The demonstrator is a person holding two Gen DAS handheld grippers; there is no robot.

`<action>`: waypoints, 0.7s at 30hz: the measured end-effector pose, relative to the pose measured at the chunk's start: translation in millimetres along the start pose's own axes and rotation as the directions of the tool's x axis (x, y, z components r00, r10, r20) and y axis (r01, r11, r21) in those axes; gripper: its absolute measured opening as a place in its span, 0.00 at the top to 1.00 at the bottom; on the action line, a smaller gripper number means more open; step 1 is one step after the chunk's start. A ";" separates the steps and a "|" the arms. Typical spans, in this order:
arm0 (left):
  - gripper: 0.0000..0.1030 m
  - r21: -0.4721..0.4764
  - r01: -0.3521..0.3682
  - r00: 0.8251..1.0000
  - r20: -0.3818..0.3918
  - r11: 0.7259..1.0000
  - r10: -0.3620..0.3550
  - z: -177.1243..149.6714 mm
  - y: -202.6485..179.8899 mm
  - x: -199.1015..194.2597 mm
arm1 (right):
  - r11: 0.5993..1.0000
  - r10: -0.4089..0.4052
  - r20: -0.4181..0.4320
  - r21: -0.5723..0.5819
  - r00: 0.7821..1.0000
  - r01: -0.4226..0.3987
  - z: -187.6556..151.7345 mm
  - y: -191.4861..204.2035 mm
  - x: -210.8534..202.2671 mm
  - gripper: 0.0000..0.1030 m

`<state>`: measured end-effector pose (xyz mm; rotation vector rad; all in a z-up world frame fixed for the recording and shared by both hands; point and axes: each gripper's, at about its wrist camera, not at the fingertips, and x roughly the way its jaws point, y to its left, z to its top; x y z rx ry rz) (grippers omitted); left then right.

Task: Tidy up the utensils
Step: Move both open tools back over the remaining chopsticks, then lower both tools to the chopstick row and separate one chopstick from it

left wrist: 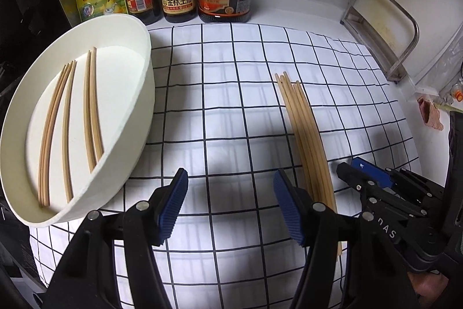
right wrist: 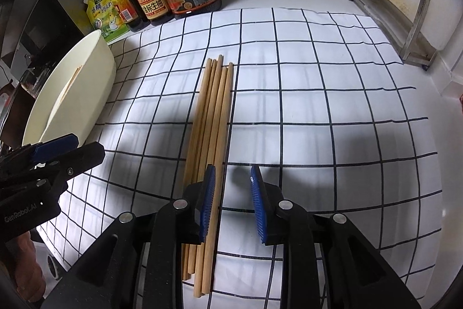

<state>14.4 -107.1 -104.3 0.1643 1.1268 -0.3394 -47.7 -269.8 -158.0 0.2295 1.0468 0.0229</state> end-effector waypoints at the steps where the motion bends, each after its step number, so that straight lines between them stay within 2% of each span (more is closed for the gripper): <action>1: 0.38 0.001 -0.001 1.000 -0.001 1.000 0.001 -1.0 0.0 1.2 | 1.000 0.000 0.001 -0.001 1.000 0.000 -0.8 -0.3 1.1 0.71; 3: 0.37 0.001 0.000 1.000 -0.003 1.000 0.000 -2.5 -0.1 2.9 | 1.000 -0.007 0.003 0.000 1.000 0.007 -2.5 -0.8 3.2 0.63; 21: 0.30 0.003 -0.007 1.000 -0.011 1.000 0.007 -9.7 -7.0 13.1 | 0.996 -0.046 0.011 -0.080 0.999 0.047 -10.6 4.2 9.6 0.63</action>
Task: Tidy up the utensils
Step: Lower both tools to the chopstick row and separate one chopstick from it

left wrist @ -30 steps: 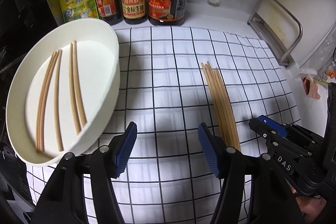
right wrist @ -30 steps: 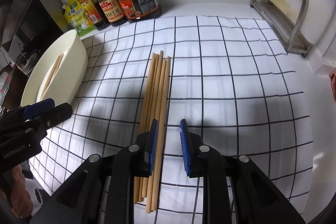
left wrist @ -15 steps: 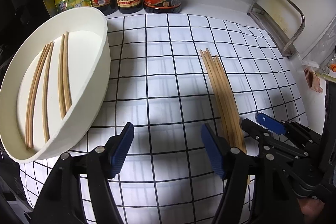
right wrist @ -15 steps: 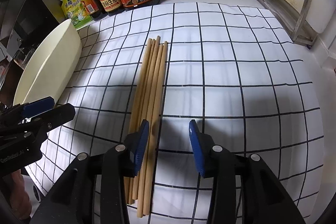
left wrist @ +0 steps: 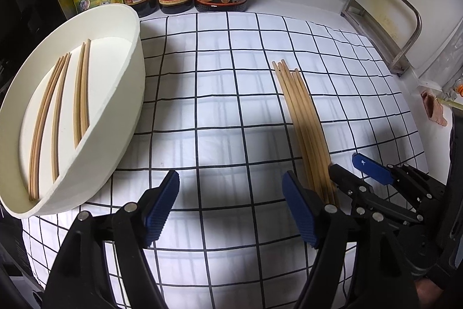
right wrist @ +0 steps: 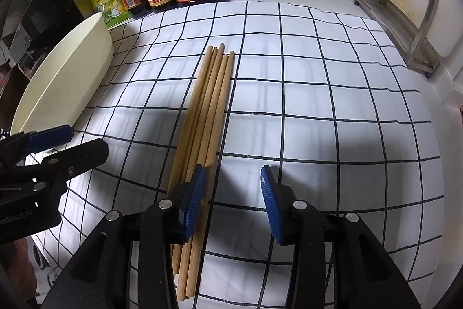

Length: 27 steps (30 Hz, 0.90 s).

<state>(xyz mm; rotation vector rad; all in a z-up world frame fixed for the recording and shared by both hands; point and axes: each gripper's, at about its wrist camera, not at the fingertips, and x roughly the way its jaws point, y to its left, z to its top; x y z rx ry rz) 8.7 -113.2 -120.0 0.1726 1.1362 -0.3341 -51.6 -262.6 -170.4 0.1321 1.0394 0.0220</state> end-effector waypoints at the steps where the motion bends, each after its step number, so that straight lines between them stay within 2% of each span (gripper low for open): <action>1: 0.30 0.000 -0.001 1.000 0.000 1.000 0.001 -0.2 -0.6 0.6 | 1.000 -0.004 0.001 -0.006 1.000 0.004 -0.3 0.2 -0.1 0.63; 6: 0.30 0.004 -0.006 1.000 0.002 1.000 0.006 2.3 -4.6 1.3 | 0.999 -0.030 0.009 -0.030 0.999 0.031 0.8 -1.2 -1.0 0.63; 12: 0.30 0.014 0.002 1.000 0.002 1.000 -0.002 3.4 -12.7 5.4 | 0.999 -0.042 0.002 0.006 0.999 0.042 -1.3 -17.8 -1.4 0.63; 15: 0.30 0.017 0.001 1.000 -0.001 1.000 -0.001 3.7 -16.0 7.1 | 0.999 -0.021 0.016 0.034 1.000 0.020 -1.8 -26.1 -5.7 0.63; 27: 0.30 0.005 -0.026 1.000 0.014 1.000 0.026 10.0 -9.5 5.1 | 0.999 0.025 0.010 -0.025 1.000 -0.025 0.7 -3.7 0.6 0.63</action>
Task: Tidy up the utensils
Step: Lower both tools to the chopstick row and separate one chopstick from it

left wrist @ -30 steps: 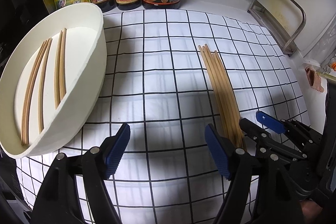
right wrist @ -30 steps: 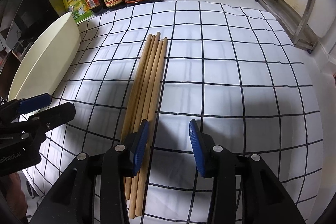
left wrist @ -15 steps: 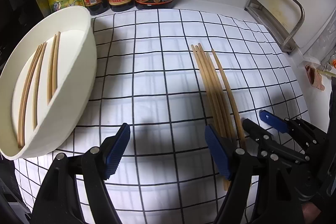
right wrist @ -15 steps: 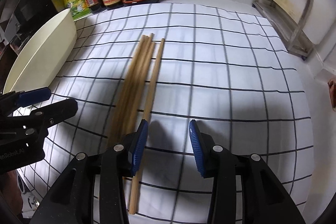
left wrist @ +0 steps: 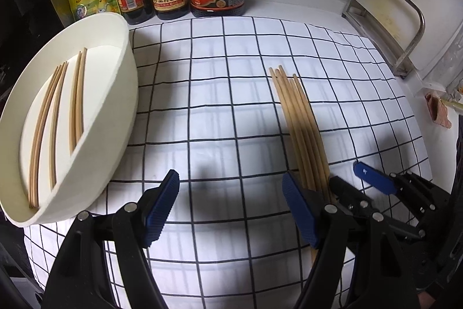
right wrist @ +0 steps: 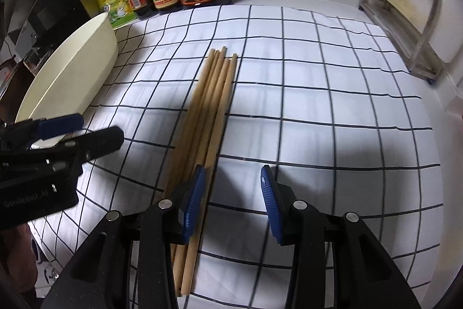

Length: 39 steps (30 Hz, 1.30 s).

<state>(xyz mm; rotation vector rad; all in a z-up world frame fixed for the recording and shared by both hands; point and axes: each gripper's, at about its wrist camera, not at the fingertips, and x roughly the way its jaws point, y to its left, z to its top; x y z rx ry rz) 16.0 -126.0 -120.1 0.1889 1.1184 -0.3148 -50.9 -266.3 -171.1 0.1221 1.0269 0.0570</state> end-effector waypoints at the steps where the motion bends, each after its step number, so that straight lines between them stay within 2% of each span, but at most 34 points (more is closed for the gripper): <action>1: 0.30 -0.003 -0.001 1.000 0.001 1.000 0.001 0.3 0.9 0.0 | 1.000 -0.003 0.001 -0.004 1.000 0.003 0.1 0.7 0.0 0.63; 20: 0.30 -0.004 0.004 1.000 0.008 1.000 -0.004 -0.7 -3.7 1.5 | 0.999 -0.035 -0.017 -0.028 0.999 0.034 -3.0 1.0 -1.5 0.63; 36: 0.30 0.027 0.042 0.999 -0.023 0.999 -0.041 -6.4 -27.0 18.9 | 0.995 -0.090 0.012 0.045 0.996 0.089 -6.6 -37.4 -8.4 0.63; 39: 0.30 0.028 0.043 0.998 -0.036 0.999 -0.042 -7.8 -29.2 23.6 | 0.995 -0.078 0.017 0.059 0.997 0.077 -8.2 -44.5 -10.7 0.63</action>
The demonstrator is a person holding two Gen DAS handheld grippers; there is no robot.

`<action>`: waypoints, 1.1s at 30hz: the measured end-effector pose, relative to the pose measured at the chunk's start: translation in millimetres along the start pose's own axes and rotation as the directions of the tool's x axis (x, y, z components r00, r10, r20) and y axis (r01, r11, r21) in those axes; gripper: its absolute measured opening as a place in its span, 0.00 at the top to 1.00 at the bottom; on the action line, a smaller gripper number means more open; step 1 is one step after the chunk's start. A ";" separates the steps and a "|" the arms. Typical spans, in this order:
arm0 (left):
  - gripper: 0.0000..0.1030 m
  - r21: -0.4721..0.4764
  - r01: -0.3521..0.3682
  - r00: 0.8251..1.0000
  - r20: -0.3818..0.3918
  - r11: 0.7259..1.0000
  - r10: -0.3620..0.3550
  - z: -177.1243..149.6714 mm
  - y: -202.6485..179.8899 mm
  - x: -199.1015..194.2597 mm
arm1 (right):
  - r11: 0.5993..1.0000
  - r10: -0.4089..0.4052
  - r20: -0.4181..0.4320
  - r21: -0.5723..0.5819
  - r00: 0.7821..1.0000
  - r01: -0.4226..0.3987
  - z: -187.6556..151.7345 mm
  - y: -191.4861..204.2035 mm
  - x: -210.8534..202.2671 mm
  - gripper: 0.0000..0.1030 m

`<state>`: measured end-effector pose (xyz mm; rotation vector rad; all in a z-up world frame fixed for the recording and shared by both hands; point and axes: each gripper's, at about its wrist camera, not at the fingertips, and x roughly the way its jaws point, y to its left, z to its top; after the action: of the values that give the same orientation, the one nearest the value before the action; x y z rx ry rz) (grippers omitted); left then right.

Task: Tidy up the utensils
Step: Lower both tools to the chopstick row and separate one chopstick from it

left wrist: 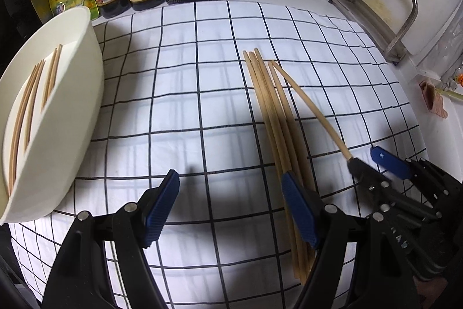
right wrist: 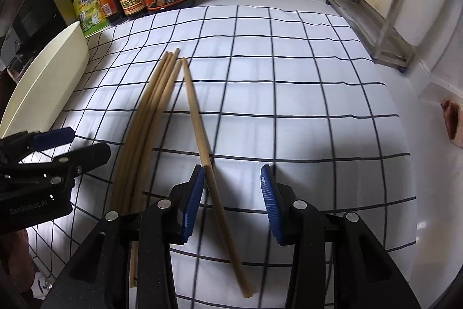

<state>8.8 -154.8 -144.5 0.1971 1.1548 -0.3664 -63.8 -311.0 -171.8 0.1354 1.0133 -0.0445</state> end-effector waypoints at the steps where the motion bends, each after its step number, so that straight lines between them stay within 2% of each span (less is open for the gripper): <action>1: 0.30 0.001 -0.001 1.000 -0.003 1.000 0.001 0.0 -0.8 1.2 | 1.000 0.001 0.001 0.001 1.000 -0.001 -0.5 -0.7 -0.5 0.63; 12: 0.30 0.003 -0.008 1.000 -0.016 1.000 0.008 0.8 -11.6 9.9 | 1.000 0.007 0.008 -0.010 1.000 -0.006 -0.6 -0.8 -0.7 0.63; 17: 0.27 -0.002 -0.061 0.998 -0.007 0.998 0.061 2.6 -14.7 10.6 | 1.000 0.007 0.009 -0.026 1.000 -0.007 2.4 2.2 2.2 0.63; 27: 0.27 -0.031 -0.097 0.995 -0.030 0.995 0.096 -1.8 1.8 14.2 | 0.999 0.015 0.011 -0.053 1.000 -0.015 4.5 4.4 3.6 0.63; 33: 0.20 -0.049 -0.108 0.994 -0.025 0.993 0.107 6.0 4.2 17.9 | 0.995 0.003 0.022 -0.096 1.000 -0.001 6.2 10.3 6.6 0.63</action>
<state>21.9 -156.2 -158.7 0.2186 1.1687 -0.2405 -54.1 -301.5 -173.3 0.0479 0.9915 0.0049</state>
